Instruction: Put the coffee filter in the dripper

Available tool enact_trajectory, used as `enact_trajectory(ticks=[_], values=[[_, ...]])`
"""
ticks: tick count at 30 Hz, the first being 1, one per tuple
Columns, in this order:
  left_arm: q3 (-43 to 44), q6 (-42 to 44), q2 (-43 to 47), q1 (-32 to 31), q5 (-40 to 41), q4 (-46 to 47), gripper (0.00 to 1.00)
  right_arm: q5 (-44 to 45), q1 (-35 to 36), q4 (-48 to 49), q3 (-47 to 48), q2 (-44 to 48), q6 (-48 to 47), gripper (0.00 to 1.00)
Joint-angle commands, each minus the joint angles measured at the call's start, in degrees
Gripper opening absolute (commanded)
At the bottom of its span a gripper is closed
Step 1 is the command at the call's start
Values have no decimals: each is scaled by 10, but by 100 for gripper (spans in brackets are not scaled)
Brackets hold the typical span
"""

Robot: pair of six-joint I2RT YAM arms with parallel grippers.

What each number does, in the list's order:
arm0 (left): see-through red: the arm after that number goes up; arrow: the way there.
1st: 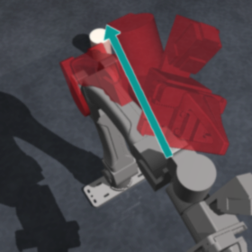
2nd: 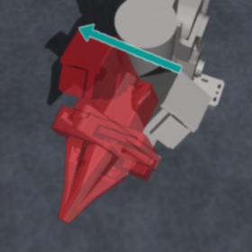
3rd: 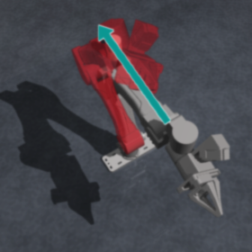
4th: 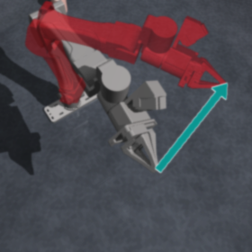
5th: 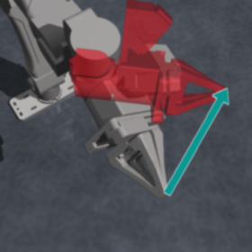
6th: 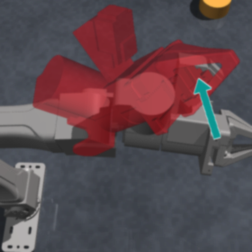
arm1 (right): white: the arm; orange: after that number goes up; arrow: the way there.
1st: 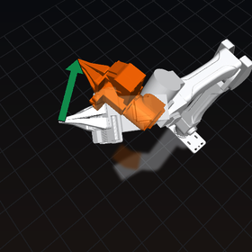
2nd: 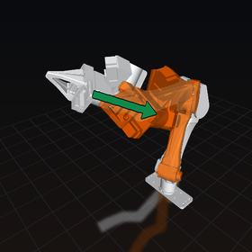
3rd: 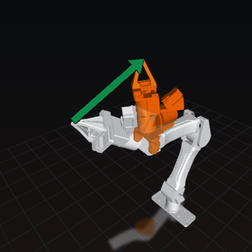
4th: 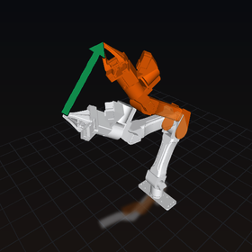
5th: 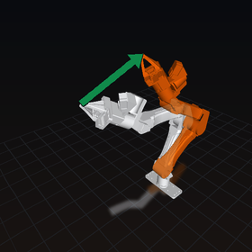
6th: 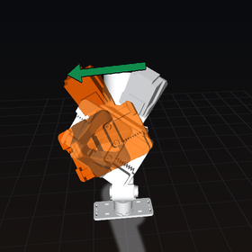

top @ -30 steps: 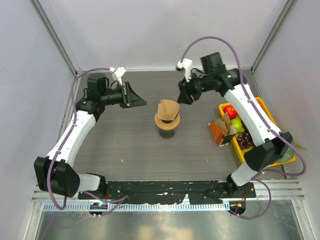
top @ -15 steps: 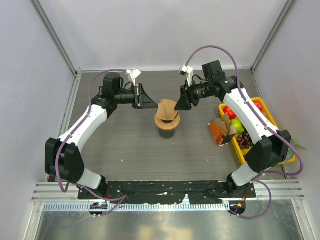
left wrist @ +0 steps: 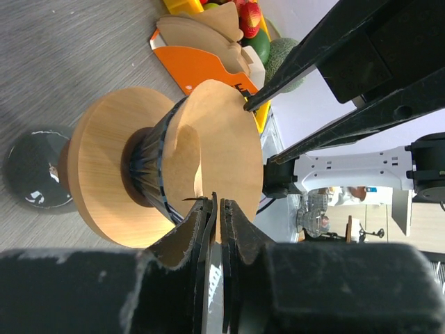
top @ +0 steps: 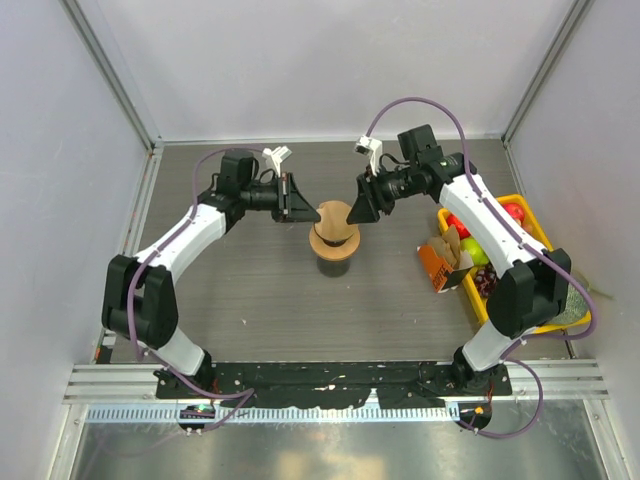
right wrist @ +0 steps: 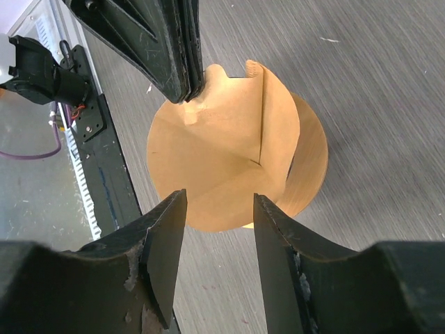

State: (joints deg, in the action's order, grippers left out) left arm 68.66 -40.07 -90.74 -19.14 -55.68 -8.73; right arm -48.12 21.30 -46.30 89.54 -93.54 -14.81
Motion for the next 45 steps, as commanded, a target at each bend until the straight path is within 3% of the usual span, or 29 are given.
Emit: enact_trajectory(ticks=[1, 13, 23, 33, 38, 44, 45], values=[[19, 0, -8, -1, -9, 24, 15, -3, 1, 10, -6, -3, -3, 49], [20, 11, -6, -2, -11, 7, 15, -5, 1, -5, -7, 12, -20, 46], [9, 11, 40, -2, -10, 29, 24, -20, 1, -5, 1, 30, -21, 47], [9, 18, 67, -2, -19, 26, 28, -31, 13, 1, 15, 40, -13, 57], [16, 47, 93, 0, -15, -8, 38, -34, 13, -3, 36, 44, -12, 64], [43, 146, 141, 12, 14, -112, 59, -17, 13, -6, 62, 65, -14, 79], [47, 163, 151, 17, 19, -134, 66, -11, 13, -7, 63, 76, -16, 82]])
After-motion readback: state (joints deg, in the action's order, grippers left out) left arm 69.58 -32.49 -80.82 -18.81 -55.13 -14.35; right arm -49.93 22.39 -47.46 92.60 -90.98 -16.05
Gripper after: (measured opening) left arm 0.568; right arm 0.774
